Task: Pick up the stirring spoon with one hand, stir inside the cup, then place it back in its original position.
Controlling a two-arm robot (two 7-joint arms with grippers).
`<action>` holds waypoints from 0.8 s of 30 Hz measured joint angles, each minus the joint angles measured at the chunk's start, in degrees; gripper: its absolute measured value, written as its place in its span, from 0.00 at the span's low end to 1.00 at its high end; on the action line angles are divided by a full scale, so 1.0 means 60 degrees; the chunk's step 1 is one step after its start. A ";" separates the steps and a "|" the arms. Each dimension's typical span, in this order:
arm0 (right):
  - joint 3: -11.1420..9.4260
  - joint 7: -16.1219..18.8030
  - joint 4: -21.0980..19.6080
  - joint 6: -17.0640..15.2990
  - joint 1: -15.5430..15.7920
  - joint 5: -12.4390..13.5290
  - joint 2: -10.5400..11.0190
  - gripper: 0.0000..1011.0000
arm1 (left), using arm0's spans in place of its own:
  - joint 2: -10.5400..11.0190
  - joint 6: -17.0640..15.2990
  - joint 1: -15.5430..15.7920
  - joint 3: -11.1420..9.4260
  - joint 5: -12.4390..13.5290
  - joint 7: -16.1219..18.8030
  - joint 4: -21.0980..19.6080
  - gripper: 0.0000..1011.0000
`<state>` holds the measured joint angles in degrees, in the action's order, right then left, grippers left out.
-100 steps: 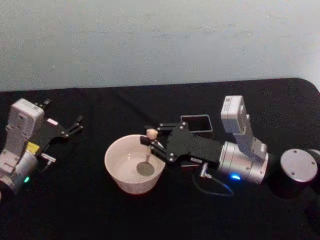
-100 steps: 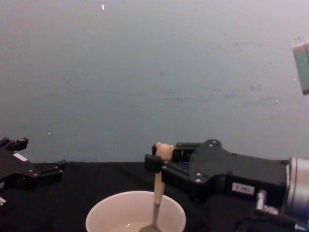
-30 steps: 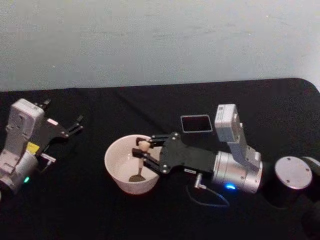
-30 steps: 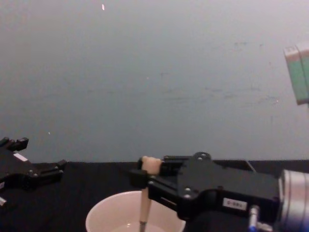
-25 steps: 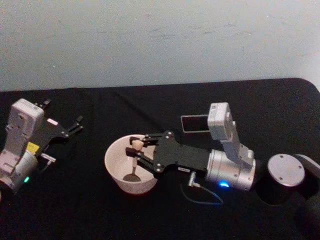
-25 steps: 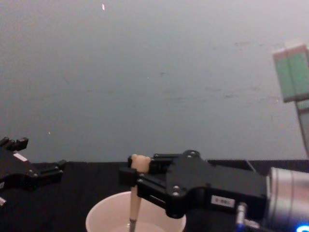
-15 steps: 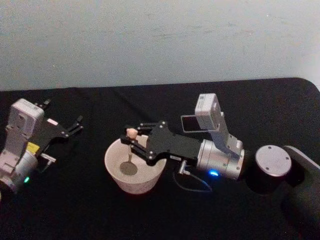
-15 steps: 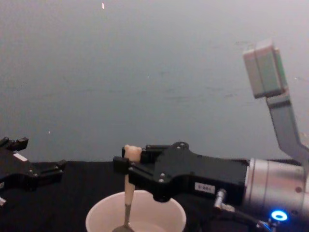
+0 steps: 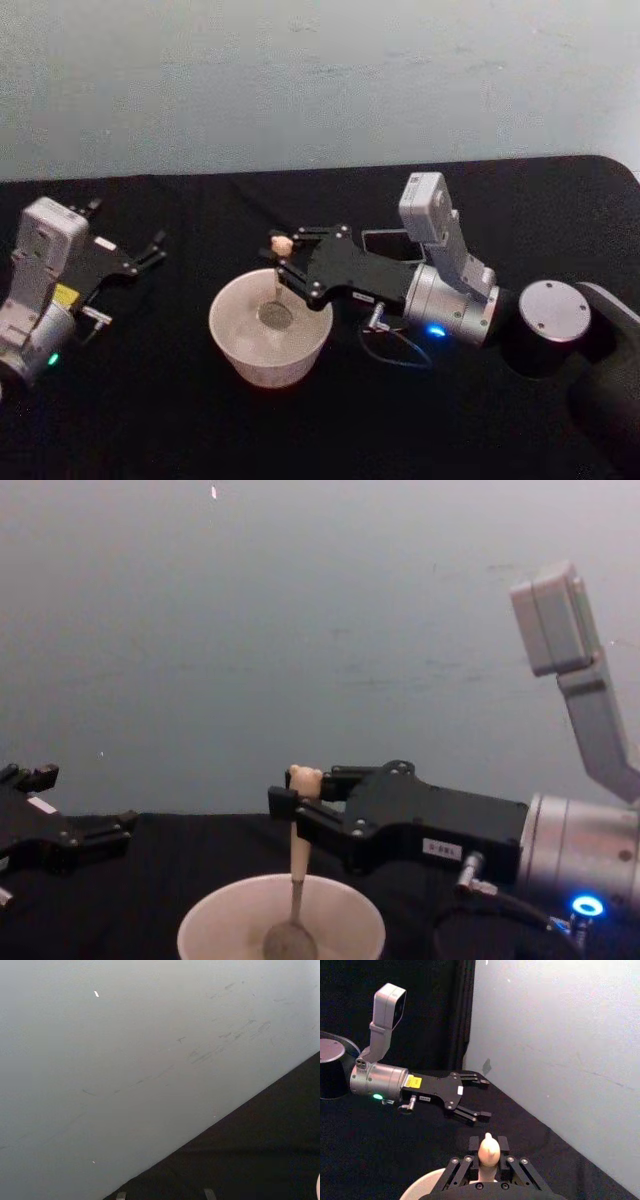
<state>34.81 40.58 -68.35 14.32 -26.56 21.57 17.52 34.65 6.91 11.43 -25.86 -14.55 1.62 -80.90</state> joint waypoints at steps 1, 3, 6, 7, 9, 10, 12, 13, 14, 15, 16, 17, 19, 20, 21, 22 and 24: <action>0.0000 0.0000 0.0000 0.0000 0.0000 0.0000 0.0000 0.21 | 0.0000 0.0000 0.0000 0.0000 0.0000 0.0000 0.0000 0.99; -0.0034 -0.0001 -0.0056 -0.0026 0.0036 -0.0003 0.0032 0.21 | 0.0000 0.0000 0.0001 0.0000 0.0000 0.0000 0.0000 0.99; -0.0080 0.0000 -0.0173 -0.0063 0.0091 0.0016 0.0075 0.21 | 0.0000 0.0000 0.0000 0.0000 0.0000 0.0000 0.0000 0.99; -0.0093 0.0000 -0.0205 -0.0069 0.0105 0.0024 0.0084 0.21 | 0.0000 0.0000 0.0001 0.0000 0.0000 0.0000 0.0000 0.99; -0.0139 -0.0001 -0.0332 -0.0091 0.0150 0.0056 0.0126 0.21 | 0.0000 0.0000 0.0001 0.0000 0.0000 0.0000 0.0000 0.99; -0.0161 -0.0006 -0.0388 -0.0103 0.0170 0.0072 0.0147 0.21 | 0.0000 0.0000 0.0000 0.0000 0.0000 0.0000 -0.0001 0.99; -0.0230 -0.0017 -0.0558 -0.0165 0.0212 0.0135 0.0217 0.21 | 0.0000 0.0000 0.0000 0.0000 0.0000 0.0000 0.0000 0.99; -0.0257 -0.0018 -0.0631 -0.0203 0.0220 0.0166 0.0247 0.21 | 0.0000 0.0000 0.0000 0.0001 0.0000 0.0000 0.0000 0.99; -0.0315 -0.0019 -0.0777 -0.0298 0.0236 0.0247 0.0313 0.21 | 0.0000 0.0000 0.0000 0.0000 0.0000 0.0000 -0.0001 0.99; -0.0346 -0.0017 -0.0850 -0.0337 0.0242 0.0293 0.0345 0.21 | 0.0000 0.0000 0.0000 0.0000 0.0000 0.0000 0.0000 0.99; -0.0429 -0.0004 -0.1031 -0.0398 0.0251 0.0400 0.0422 0.21 | 0.0000 0.0000 0.0000 0.0001 0.0000 0.0000 0.0000 0.99; -0.0429 -0.0004 -0.1031 -0.0398 0.0251 0.0400 0.0422 0.21 | 0.0000 0.0000 0.0001 0.0000 0.0000 0.0000 0.0000 0.99; -0.0543 0.0001 -0.1268 -0.0454 0.0265 0.0527 0.0533 0.21 | 0.0000 0.0000 0.0000 0.0000 0.0000 0.0000 0.0000 0.99; -0.0625 -0.0004 -0.1447 -0.0484 0.0272 0.0612 0.0616 0.21 | 0.0000 0.0000 0.0000 0.0000 0.0000 0.0000 0.0000 0.99; -0.0660 -0.0010 -0.1519 -0.0495 0.0277 0.0650 0.0657 0.21 | 0.0000 0.0000 0.0000 0.0000 0.0000 0.0000 0.0000 0.99; -0.0695 -0.0017 -0.1589 -0.0504 0.0285 0.0687 0.0696 0.21 | 0.0000 0.0000 0.0000 0.0000 0.0000 0.0000 -0.0001 0.99; -0.0815 -0.0059 -0.1829 -0.0512 0.0325 0.0801 0.0814 0.21 | 0.0000 0.0000 0.0000 0.0000 0.0000 0.0000 0.0000 0.99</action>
<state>29.92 40.23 -79.32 11.24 -24.62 26.37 22.41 34.65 6.91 11.43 -25.86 -14.55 1.62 -80.90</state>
